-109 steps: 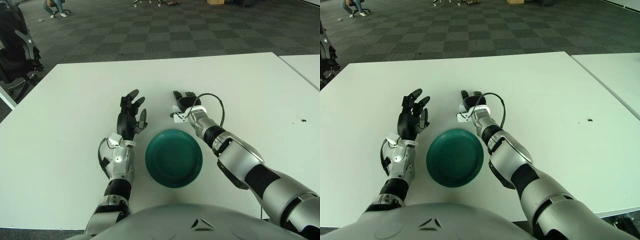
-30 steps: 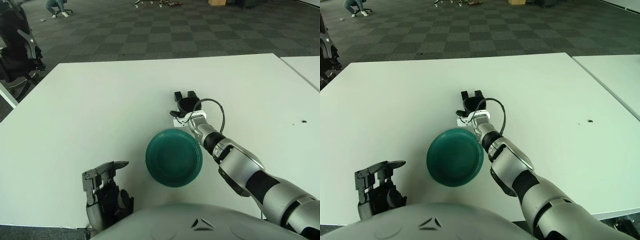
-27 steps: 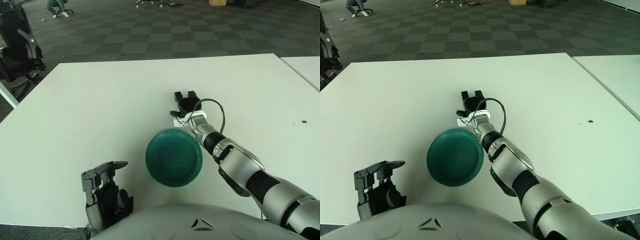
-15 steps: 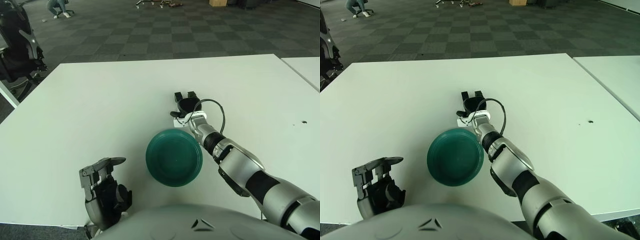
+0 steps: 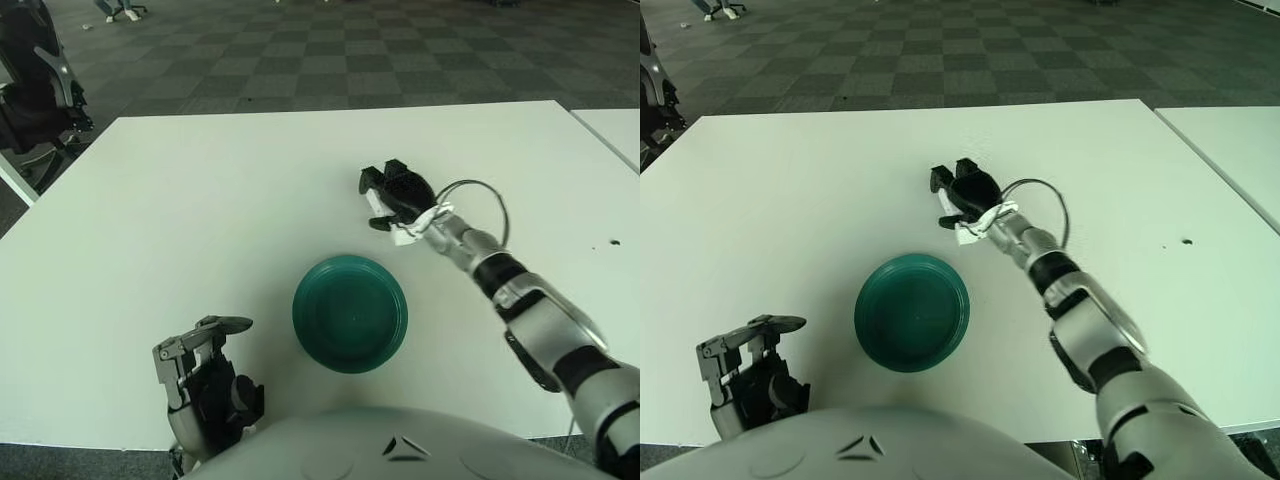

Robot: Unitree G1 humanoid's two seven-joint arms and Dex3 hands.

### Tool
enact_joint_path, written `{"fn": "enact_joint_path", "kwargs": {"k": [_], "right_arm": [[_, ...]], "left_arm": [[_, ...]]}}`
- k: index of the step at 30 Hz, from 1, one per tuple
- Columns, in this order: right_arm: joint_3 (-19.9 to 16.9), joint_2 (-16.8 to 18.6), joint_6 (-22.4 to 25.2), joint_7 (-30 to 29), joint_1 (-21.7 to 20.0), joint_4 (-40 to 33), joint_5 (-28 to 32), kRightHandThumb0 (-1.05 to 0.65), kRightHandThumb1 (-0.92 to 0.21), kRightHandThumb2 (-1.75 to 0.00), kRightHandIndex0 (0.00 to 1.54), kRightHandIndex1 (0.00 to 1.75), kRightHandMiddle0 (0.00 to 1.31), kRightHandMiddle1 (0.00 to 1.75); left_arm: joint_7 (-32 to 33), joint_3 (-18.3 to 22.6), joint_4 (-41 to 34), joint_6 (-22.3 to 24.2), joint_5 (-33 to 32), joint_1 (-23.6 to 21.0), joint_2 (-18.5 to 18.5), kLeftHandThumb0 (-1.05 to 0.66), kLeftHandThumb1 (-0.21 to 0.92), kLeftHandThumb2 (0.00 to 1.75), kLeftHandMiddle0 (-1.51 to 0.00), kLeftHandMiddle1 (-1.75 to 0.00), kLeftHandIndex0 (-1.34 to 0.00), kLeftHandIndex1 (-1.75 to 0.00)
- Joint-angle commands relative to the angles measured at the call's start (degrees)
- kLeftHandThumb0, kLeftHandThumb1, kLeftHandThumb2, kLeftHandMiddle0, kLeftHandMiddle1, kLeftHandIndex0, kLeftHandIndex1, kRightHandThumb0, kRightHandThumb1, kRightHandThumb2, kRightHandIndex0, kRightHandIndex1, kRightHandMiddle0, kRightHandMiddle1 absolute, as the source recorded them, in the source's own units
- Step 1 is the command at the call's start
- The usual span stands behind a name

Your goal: Put the charger into the plate.

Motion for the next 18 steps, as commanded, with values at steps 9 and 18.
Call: {"fn": "enact_joint_path", "kwargs": {"k": [9, 18], "right_arm": [[-1.6, -15.2, -28.9, 5.9, 1.6, -25.7, 4.5, 0.00, -0.24, -1.41, 0.68, 1.72, 0.43, 1.75], [-1.6, -16.9, -30.9, 14.8, 3.7, -31.4, 4.9, 0.00, -0.23, -1.44, 0.68, 1.75, 0.44, 1.75]], "left_arm": [[-0.8, 3.5, 14.9, 13.9, -6.7, -11.9, -7.8, -0.81, 0.92, 0.67, -0.32, -1.67, -0.20, -1.50], [-1.0, 4.1, 15.4, 14.3, -7.1, -12.4, -8.3, -0.80, 0.92, 0.57, -0.28, -1.65, -0.18, -1.50]]}}
